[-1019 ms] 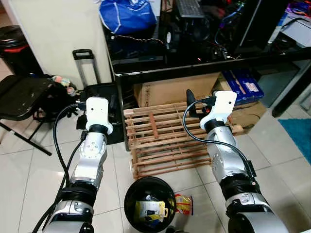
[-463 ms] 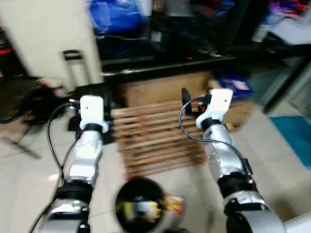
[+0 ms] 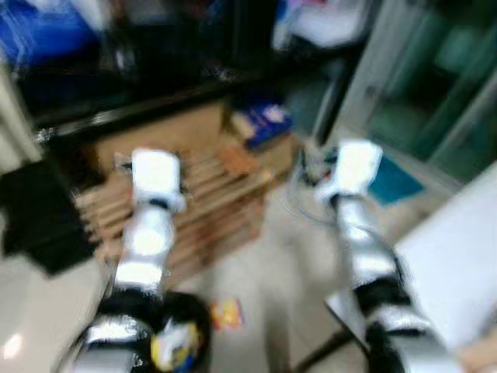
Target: Picking trash to rubbish bin
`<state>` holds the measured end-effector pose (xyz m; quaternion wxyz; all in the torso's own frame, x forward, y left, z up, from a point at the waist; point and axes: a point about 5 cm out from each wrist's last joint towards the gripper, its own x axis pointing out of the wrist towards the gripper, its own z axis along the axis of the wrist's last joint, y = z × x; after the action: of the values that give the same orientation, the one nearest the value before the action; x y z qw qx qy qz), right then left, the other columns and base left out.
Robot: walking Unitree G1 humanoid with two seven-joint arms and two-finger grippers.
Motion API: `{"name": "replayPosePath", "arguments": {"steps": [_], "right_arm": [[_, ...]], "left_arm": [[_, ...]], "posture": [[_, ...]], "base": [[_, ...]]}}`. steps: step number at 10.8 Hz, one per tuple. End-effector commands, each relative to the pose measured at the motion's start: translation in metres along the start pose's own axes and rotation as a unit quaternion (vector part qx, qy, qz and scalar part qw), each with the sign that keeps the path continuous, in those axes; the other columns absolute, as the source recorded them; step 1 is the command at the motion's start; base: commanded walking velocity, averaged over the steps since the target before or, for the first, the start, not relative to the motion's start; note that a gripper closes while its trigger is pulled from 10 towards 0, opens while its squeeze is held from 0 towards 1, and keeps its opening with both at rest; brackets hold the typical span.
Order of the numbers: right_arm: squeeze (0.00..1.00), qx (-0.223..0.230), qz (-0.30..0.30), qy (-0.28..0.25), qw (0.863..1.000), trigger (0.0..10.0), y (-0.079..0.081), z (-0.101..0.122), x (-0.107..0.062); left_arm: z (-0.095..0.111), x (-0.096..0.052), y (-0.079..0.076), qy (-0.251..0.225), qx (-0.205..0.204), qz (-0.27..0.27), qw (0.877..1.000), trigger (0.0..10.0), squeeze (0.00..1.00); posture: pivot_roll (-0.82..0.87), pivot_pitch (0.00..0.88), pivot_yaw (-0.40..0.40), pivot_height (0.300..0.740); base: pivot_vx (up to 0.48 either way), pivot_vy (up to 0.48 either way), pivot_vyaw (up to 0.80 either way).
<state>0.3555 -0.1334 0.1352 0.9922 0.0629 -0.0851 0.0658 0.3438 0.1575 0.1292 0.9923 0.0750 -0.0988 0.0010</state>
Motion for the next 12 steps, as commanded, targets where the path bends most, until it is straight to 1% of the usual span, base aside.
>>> {"name": "replayPosePath", "arguments": {"steps": [1, 5, 7, 10, 12], "right_arm": [[0.0, 0.007, 0.012, -0.003, 1.0, 10.0, 0.0087, 0.002, 0.0028], [0.0, 0.011, 0.013, -0.006, 1.0, 10.0, 0.0091, 0.0026, 0.0031], [0.0, 0.009, 0.018, -0.012, 1.0, 10.0, 0.0104, 0.0031, 0.0021], [0.0, 0.008, 0.015, -0.008, 1.0, 10.0, 0.0075, 0.0029, 0.0031], [0.0, 0.011, 0.02, -0.005, 1.0, 10.0, 0.0121, 0.0017, 0.0038]], "left_arm": [[0.0009, 0.0014, 0.0082, -0.002, 0.007, 0.008, 1.0, 10.0, 0.0], [0.0016, 0.0017, 0.009, -0.004, 0.005, 0.01, 1.0, 10.0, 0.0], [-0.0001, 0.0013, 0.0087, 0.001, 0.002, 0.009, 1.0, 10.0, 0.0], [-0.0018, 0.0008, 0.0081, 0.006, -0.004, 0.013, 1.0, 10.0, 0.0], [-0.0016, 0.0001, 0.0107, 0.003, -0.003, 0.016, 1.0, 10.0, 0.0]], "posture": [[0.07, 0.0, -0.028, 0.74], [0.07, 0.0, -0.026, 0.74], [0.05, 0.0, -0.022, 0.74], [0.07, 0.0, -0.032, 0.74], [0.07, 0.0, -0.029, 0.74]], "base": [[0.0, 0.0, -0.8], [0.0, 0.0, -0.79], [0.0, 0.0, 0.0], [0.0, 0.0, 0.0], [0.0, 0.0, 0.0]]}}
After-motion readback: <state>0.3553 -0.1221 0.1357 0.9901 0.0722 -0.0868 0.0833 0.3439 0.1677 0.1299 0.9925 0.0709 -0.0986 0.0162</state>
